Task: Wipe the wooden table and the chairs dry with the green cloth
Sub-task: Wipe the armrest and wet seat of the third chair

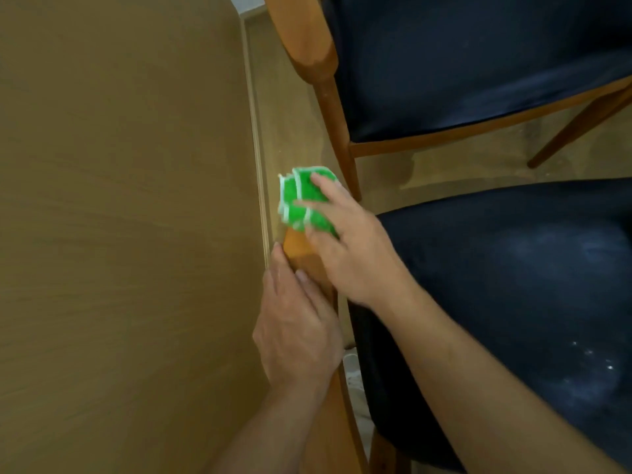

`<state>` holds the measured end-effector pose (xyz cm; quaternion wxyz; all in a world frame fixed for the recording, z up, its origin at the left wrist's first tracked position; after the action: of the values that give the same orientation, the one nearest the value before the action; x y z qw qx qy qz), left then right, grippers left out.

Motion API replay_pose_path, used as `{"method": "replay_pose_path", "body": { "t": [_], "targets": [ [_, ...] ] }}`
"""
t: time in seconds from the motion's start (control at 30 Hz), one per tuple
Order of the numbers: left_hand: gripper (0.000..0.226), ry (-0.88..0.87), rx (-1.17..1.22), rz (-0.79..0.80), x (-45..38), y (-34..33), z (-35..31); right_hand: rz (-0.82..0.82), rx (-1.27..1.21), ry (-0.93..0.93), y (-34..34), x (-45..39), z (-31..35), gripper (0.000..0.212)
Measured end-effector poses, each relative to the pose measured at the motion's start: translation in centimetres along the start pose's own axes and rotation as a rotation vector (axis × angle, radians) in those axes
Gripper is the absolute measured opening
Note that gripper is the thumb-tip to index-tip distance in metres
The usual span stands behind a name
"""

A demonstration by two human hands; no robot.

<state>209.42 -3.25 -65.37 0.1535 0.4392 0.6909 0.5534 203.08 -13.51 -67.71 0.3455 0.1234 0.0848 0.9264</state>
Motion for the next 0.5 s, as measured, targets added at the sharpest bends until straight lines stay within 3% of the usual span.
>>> {"method": "replay_pose_path", "body": {
  "t": [0.1,0.17,0.27,0.4,0.5],
  "targets": [
    [0.053,0.017,-0.026,0.013,0.0,-0.1,0.0,-0.154,-0.570,-0.216,2.5,-2.6,-4.3,0.023],
    [0.054,0.004,-0.020,0.029,0.0,-0.1,0.1,-0.324,-0.703,-0.351,4.3,-1.1,-8.5,0.021],
    [0.058,-0.007,-0.029,0.029,-0.2,-0.4,0.1,-0.420,-0.602,-0.443,5.2,1.3,-12.5,0.021],
    [0.059,0.000,-0.051,0.032,-0.2,-0.5,0.1,-0.173,-0.611,-0.517,-2.2,0.0,-13.4,0.031],
    [0.058,0.012,-0.059,0.022,-0.2,-0.6,0.2,-0.128,-0.431,-0.471,-4.7,-0.2,-13.0,0.040]
  ]
}}
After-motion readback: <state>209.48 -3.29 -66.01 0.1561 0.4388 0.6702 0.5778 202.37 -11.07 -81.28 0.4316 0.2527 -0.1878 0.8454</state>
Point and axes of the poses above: each hand's wrist, its own x-axis away from the middle knuckle, its own y-axis out of the back of the hand, z = x × y, the point moved 9 cm from there along -x, towards the middle knuckle, and after that the axes turned 14 degrees about z, right-handed, at the moved point
